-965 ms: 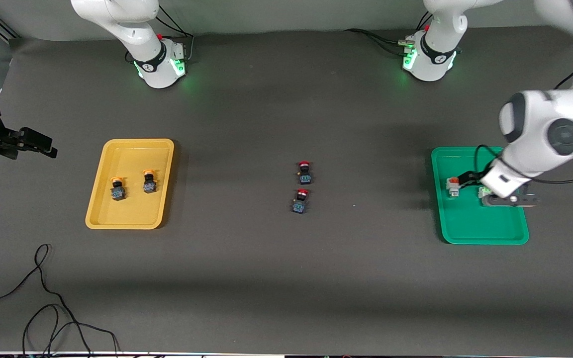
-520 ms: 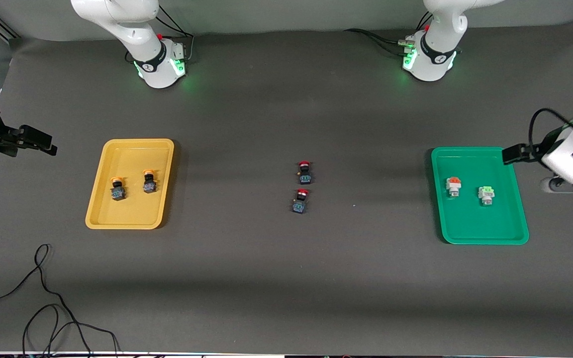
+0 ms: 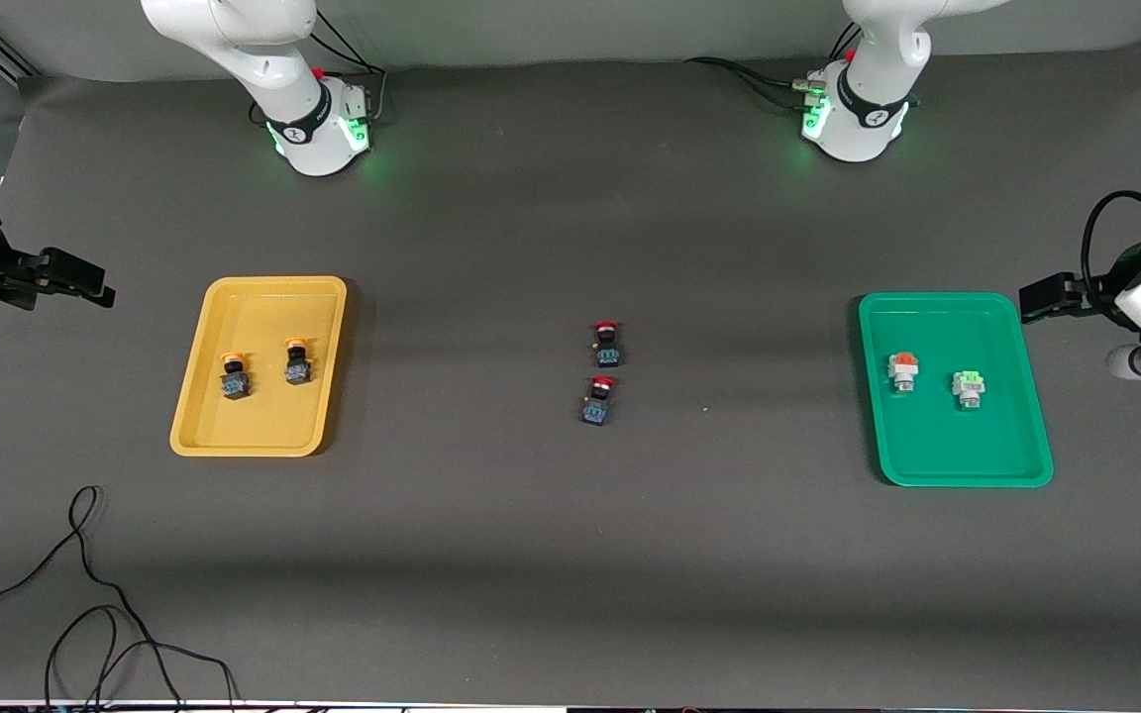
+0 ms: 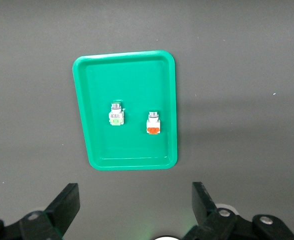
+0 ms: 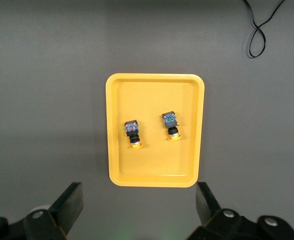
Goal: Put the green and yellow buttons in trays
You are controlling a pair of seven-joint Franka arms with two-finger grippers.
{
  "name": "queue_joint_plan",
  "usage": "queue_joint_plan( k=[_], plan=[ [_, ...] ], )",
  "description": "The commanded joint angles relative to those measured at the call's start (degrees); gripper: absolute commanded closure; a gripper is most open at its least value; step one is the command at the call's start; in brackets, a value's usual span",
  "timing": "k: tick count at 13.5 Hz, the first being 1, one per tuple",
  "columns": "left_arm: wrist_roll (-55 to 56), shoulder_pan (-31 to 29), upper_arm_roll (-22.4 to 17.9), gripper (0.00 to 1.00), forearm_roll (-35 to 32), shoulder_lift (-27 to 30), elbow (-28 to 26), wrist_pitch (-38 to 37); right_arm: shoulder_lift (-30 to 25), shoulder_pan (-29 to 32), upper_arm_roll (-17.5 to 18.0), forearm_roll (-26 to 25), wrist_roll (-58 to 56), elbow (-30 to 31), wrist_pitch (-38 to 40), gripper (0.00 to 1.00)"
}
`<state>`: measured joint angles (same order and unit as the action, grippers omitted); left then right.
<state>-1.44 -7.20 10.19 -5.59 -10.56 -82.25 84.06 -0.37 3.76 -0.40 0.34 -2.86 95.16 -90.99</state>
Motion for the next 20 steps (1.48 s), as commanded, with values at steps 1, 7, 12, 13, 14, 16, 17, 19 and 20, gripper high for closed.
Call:
queue_joint_plan(
  k=[1, 7, 12, 13, 14, 16, 17, 19, 20],
  plan=[
    [-1.9, 0.6, -0.3, 0.00, 0.1, -1.2, 2.2, -1.5, 0.4, 0.1, 0.5, -1.2, 1.3, -1.4, 1.3, 0.00],
    [-3.5, 4.7, -3.5, 0.00, -0.3, -0.6, 1.7, -1.9, 0.5, 0.1, 0.5, -1.2, 1.3, -1.4, 1.3, 0.00],
    [-5.7, 13.3, -12.9, 0.01, 0.4, 2.5, -3.3, 2.9, 0.5, 0.1, 0.4, -1.2, 1.1, -1.4, 1.3, 0.00],
    [-5.7, 13.5, -13.0, 0.01, 0.4, 4.8, -7.2, 6.0, 0.5, 0.1, 0.4, -1.2, 1.0, -1.4, 1.3, 0.00],
    [-5.7, 13.6, -13.0, 0.00, 0.4, 6.3, -10.0, 8.4, 0.5, 0.1, 0.3, -1.2, 1.0, -1.4, 1.3, 0.00],
    [-5.6, 14.1, -12.9, 0.00, 0.3, 6.0, -10.1, 8.8, 0.5, 0.1, 0.3, -1.2, 0.9, -1.4, 1.3, 0.00],
    [-5.7, 14.1, -12.9, 0.00, 0.5, 5.2, -9.4, 8.5, 0.5, 0.1, 0.3, -1.2, 0.8, -1.4, 1.3, 0.00],
    [-5.7, 14.1, -12.9, 0.00, 0.6, 5.1, -9.3, 8.5, 0.5, 0.1, 0.3, -1.2, 0.9, -1.4, 1.3, 0.00],
    [-5.7, 14.1, -12.9, 0.00, 0.8, 5.1, -9.3, 8.7, 0.4, 0.2, 0.3, -1.2, 0.8, -1.4, 1.3, 0.00]
  ],
)
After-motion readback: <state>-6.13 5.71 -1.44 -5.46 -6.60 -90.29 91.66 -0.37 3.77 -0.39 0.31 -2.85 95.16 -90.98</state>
